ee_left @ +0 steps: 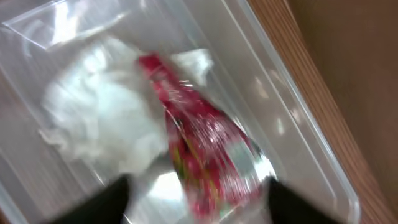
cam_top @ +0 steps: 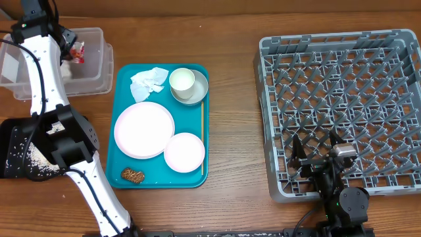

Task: Sort waste into correct bins and load items into the dishwasher
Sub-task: 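Carry the tissue and wrapper to the clear bin and release them, then return the left gripper to the tray and grasp the remaining white tissue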

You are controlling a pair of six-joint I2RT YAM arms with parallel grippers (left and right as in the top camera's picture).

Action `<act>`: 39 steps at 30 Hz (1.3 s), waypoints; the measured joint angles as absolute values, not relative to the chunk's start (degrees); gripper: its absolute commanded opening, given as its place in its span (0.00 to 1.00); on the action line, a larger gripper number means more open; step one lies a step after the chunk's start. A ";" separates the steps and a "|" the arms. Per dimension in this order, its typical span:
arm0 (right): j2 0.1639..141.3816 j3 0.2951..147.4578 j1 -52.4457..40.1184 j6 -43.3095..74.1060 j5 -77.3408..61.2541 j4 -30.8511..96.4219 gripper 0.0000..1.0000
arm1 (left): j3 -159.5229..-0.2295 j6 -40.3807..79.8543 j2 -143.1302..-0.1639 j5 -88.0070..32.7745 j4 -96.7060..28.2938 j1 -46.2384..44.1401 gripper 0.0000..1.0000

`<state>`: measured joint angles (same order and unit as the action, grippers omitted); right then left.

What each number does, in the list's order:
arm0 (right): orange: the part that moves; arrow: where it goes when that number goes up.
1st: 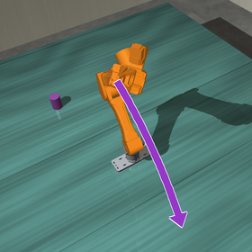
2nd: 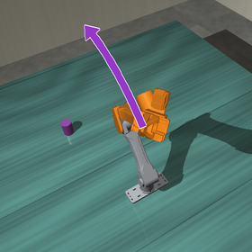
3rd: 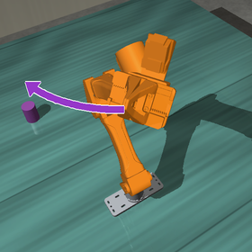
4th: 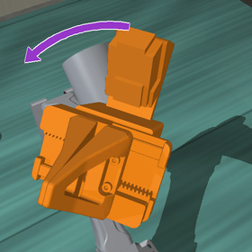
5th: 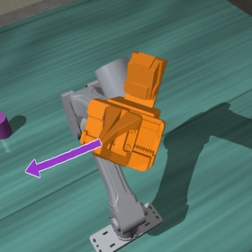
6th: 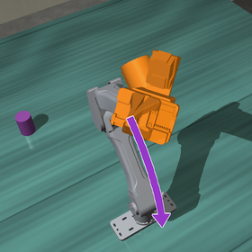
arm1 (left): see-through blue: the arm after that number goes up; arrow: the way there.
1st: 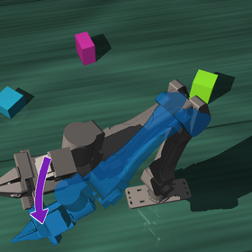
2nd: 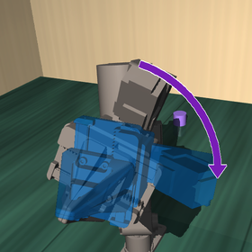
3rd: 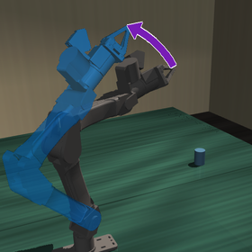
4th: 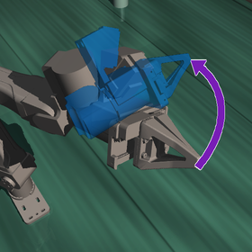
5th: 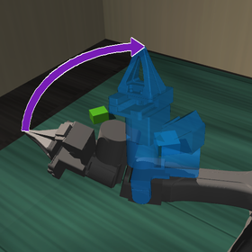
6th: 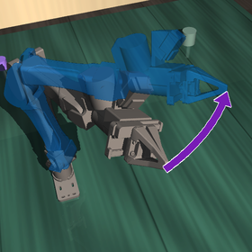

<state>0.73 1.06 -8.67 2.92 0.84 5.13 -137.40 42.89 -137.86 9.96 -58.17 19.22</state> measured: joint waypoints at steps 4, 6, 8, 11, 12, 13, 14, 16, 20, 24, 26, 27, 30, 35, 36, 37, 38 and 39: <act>0.73 1.06 -8.67 2.92 0.86 5.15 1.00 | -137.40 42.06 -137.78 6.59 -58.85 19.22 1.00; 0.73 1.06 -8.67 2.90 0.86 5.15 1.00 | -137.40 41.45 -137.25 4.32 -59.33 19.22 1.00; 0.73 1.06 -8.67 2.87 0.86 5.15 1.00 | -137.40 41.28 -136.07 1.98 -59.92 19.22 1.00; 0.73 1.06 -8.67 2.90 0.89 5.13 1.00 | -137.40 40.88 -133.14 -1.56 -61.58 19.09 1.00; 0.73 1.06 -8.64 2.90 0.86 5.15 1.00 | -137.40 40.66 -131.79 -2.96 -62.30 18.98 1.00; 0.73 1.06 -8.67 2.90 0.86 5.15 1.00 | -137.40 40.38 -130.15 -4.56 -63.05 18.85 1.00; 0.73 1.06 -8.64 2.87 0.86 5.15 1.00 | -137.40 39.99 -128.11 -6.68 -64.07 18.59 1.00; 0.73 1.06 -8.67 2.90 0.89 5.15 1.00 | -137.43 38.89 -124.81 -10.52 -66.43 17.78 1.00; 0.73 1.06 -8.67 2.90 0.86 5.13 1.00 | -138.26 37.85 -121.23 -14.87 -73.23 14.06 1.00; 0.73 1.06 -8.67 2.92 0.89 5.10 1.00 | -138.37 37.47 -122.17 -12.78 -79.66 8.75 1.00; 0.73 1.06 -8.64 2.90 0.89 5.13 1.00 | -138.34 37.58 -123.68 -10.22 -81.49 6.09 1.00; 0.73 1.06 -8.67 2.90 0.86 5.10 1.00 | -138.32 37.89 -124.44 -8.99 -82.13 4.84 1.00; 0.73 1.04 -8.64 2.87 0.89 5.13 1.00 | -138.26 40.01 -126.43 -5.80 -82.81 2.17 1.00; 0.73 1.04 -8.67 2.90 0.86 5.13 1.00 | -138.26 45.25 -129.10 -2.50 -83.44 0.69 1.00; 0.73 1.06 -8.67 2.92 0.89 5.13 1.00 | -138.26 46.63 -129.69 -2.09 -84.09 0.73 1.00; 0.73 1.06 -8.67 2.90 0.86 5.13 1.00 | -138.26 47.62 -130.28 -1.78 -84.60 0.73 1.00; 0.73 1.06 -8.67 2.92 0.86 5.17 1.00 | -138.26 48.42 -130.89 -1.58 -85.08 0.73 1.00; 0.73 1.06 -8.67 2.90 0.86 5.13 1.00 | -138.26 49.36 -131.68 -1.41 -85.32 0.84 1.00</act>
<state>0.73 1.06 -8.67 2.90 0.86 5.13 -138.26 49.36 -131.68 -1.41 -85.32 0.84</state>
